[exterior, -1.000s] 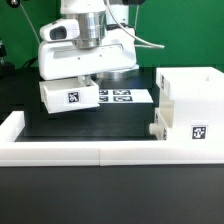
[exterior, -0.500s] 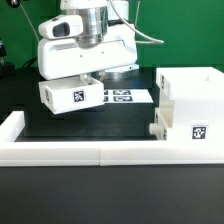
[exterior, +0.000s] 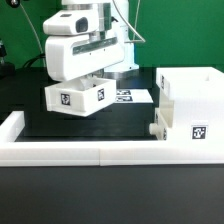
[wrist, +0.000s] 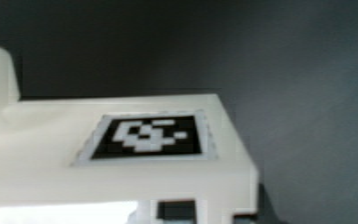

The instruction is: Assemble drawer

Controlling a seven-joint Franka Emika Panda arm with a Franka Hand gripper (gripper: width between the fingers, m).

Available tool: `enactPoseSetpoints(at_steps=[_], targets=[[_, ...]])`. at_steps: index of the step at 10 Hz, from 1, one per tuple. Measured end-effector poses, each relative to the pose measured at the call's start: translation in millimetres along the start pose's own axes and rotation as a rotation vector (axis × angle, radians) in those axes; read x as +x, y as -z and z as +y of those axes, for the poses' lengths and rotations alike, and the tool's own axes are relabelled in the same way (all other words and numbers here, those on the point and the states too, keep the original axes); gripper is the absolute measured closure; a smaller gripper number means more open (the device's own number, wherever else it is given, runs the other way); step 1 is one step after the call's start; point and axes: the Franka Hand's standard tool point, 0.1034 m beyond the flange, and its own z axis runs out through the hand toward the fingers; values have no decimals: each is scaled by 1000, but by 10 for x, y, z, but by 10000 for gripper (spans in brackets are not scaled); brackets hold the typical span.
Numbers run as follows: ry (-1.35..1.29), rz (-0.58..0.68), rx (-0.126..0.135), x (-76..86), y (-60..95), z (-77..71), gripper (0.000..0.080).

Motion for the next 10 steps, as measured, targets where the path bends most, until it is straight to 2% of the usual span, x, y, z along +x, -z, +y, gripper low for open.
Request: enactPoseSetpoints(at_steps=[2,6,10], targets=[[153,-5,-24,112,56,78,757],[360,-13,-23,82,48,86,757],[354,-13,-23,95,46,88,757]])
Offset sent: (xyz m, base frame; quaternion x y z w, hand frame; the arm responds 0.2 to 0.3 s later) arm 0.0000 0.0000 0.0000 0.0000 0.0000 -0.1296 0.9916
